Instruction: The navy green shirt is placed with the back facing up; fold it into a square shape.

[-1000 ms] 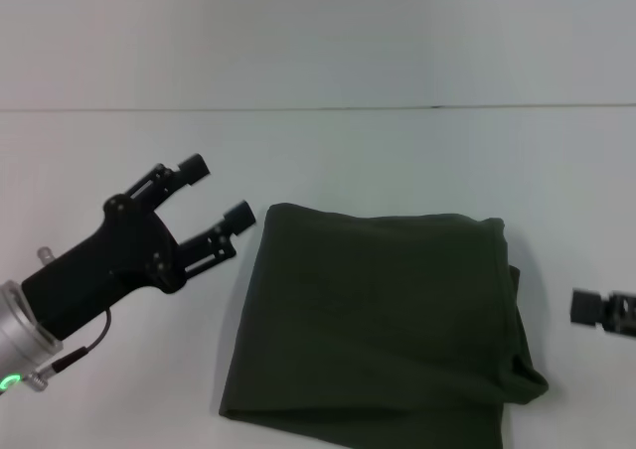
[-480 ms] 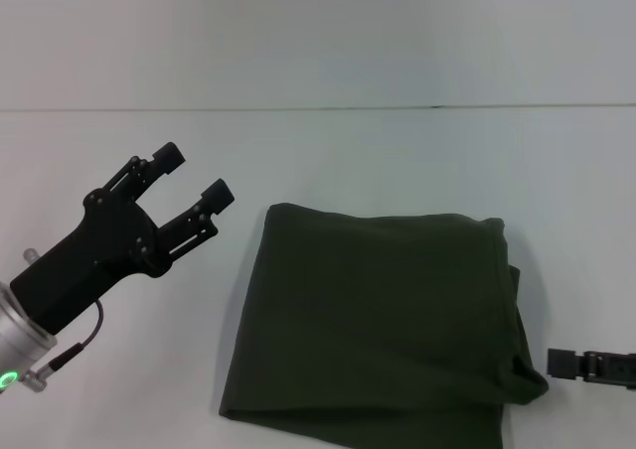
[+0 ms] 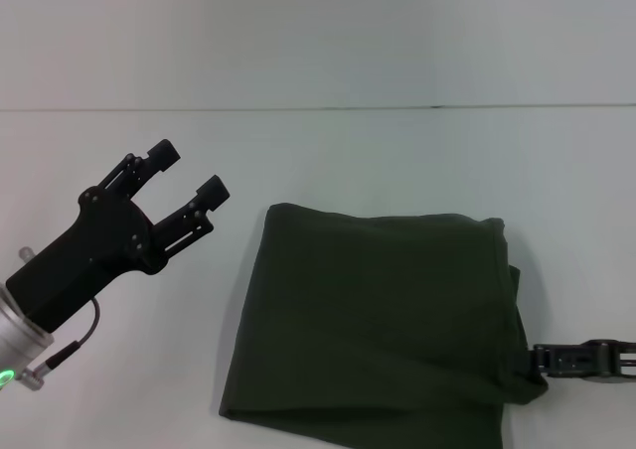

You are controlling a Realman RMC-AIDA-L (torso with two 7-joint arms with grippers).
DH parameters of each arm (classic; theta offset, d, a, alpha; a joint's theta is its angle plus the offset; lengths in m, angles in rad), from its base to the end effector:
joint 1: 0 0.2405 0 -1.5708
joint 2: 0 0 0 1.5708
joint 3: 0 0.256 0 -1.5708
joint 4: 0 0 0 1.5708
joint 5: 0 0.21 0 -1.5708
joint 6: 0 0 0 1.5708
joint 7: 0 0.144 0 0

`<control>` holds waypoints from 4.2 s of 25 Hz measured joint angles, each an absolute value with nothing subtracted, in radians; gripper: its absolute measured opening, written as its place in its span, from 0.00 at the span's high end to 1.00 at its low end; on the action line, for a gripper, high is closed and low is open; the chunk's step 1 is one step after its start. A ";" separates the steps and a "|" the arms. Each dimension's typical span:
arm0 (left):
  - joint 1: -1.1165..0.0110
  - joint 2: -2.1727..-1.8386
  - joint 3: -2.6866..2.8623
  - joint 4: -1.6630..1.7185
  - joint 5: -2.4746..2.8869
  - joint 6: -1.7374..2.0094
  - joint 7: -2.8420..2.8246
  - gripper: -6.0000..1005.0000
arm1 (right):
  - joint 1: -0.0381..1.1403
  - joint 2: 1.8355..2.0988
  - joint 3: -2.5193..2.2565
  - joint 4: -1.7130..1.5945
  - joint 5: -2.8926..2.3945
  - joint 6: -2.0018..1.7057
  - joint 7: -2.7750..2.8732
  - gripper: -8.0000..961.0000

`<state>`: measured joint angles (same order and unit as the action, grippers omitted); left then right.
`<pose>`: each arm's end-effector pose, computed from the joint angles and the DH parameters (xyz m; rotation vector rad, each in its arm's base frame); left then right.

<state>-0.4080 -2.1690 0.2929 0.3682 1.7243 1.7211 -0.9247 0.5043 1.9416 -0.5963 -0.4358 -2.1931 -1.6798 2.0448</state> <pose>-0.2771 0.2815 -0.0031 -2.1048 -0.5061 -1.2855 0.3141 0.2874 0.0152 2.4368 -1.8139 -0.6325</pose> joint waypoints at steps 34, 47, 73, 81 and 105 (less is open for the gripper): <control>-0.412 -2.163 0.281 0.446 1.706 1.701 -0.982 0.13 | 0.643 1.959 -0.822 -0.435 -2.195 -1.575 2.258 0.73; -0.418 -2.163 0.281 0.448 1.706 1.683 -0.979 0.13 | 0.651 1.960 -0.830 -0.436 -2.191 -1.589 2.260 0.85; -0.459 -2.163 0.281 0.438 1.706 1.643 -0.978 0.13 | 0.635 1.983 -0.838 -0.439 -2.221 -1.724 2.141 0.93; -0.472 -2.166 0.281 0.435 1.706 1.615 -0.979 0.13 | 0.615 1.974 -0.818 -0.442 -2.213 -1.734 2.115 0.91; -0.484 -2.163 0.278 0.397 1.612 1.607 -1.040 0.13 | 0.487 1.950 -0.390 -0.450 -2.209 -1.903 1.722 0.52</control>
